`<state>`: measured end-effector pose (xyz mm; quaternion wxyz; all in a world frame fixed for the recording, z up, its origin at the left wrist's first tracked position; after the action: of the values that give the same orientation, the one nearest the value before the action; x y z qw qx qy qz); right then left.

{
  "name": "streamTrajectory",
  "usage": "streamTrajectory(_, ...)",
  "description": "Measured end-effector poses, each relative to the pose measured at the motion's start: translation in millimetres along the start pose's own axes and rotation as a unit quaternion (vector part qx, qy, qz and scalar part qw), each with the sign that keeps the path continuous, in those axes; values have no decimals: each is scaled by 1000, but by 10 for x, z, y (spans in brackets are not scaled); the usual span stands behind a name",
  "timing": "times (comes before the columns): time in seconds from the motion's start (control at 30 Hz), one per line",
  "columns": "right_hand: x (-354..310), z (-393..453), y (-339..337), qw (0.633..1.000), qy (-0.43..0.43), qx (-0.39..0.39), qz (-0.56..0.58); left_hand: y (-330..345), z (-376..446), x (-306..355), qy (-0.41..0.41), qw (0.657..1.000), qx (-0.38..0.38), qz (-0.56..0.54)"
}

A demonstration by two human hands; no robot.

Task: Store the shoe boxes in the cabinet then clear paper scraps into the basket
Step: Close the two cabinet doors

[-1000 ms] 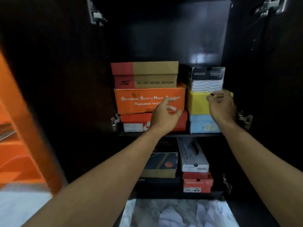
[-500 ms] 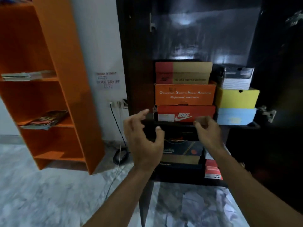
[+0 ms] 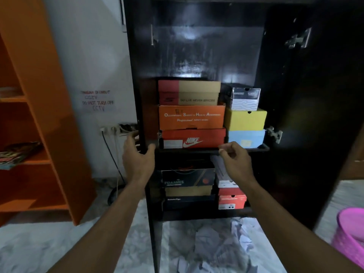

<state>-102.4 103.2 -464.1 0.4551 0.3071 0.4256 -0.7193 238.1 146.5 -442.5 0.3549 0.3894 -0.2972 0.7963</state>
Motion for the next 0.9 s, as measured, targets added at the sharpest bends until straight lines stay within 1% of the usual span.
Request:
streamTrajectory(0.13,147,-125,-709,993,15,118,-21,466,-44,205,42,998,-44,22)
streamTrajectory(0.23,272,-273,-1332,974,25,217,-64,918,-114,396,38,997,-55,48)
streamTrajectory(0.33,368,-457,-1994,935,38,330,-127,1238,-144,536,34,998,-35,38)
streamTrajectory(0.4,444,-583,-2420,901,66,403,-144,1398,-174,612,33,998,-30,52)
streamTrajectory(0.47,557,-667,-2821,869,116,458,-144,1566,-177,668,39,997,-24,64)
streamTrajectory(0.5,637,-653,-2961,864,148,461,-135,1610,-174,675,36,997,-19,62)
streamTrajectory(0.53,743,-597,-3080,867,178,449,-123,1658,-165,681,36,997,-13,62)
streamTrajectory(0.6,979,-433,-3245,888,217,394,-94,1741,-143,704,48,997,-8,67)
streamTrajectory(0.63,1079,-342,-3292,903,219,361,-75,1779,-128,719,56,996,-10,70)
streamTrajectory(0.7,1167,-160,-3312,932,204,295,-49,1848,-85,787,73,994,-19,73)
streamTrajectory(0.77,1137,19,-3346,945,186,264,-50,1854,7,928,99,993,-17,59)
streamTrajectory(0.9,855,426,-3534,947,134,288,-44,1736,396,1338,153,988,7,34)
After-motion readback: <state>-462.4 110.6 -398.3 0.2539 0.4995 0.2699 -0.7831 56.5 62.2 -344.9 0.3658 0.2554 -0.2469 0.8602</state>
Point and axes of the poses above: each hand's wrist, its own z-axis towards the middle knuckle, its own y-axis out of the palm, x = y × z, the point moved 10 cm from there along z, towards the middle knuckle, and after that the axes turned 10 degrees about -x, right-handed, at the moved point
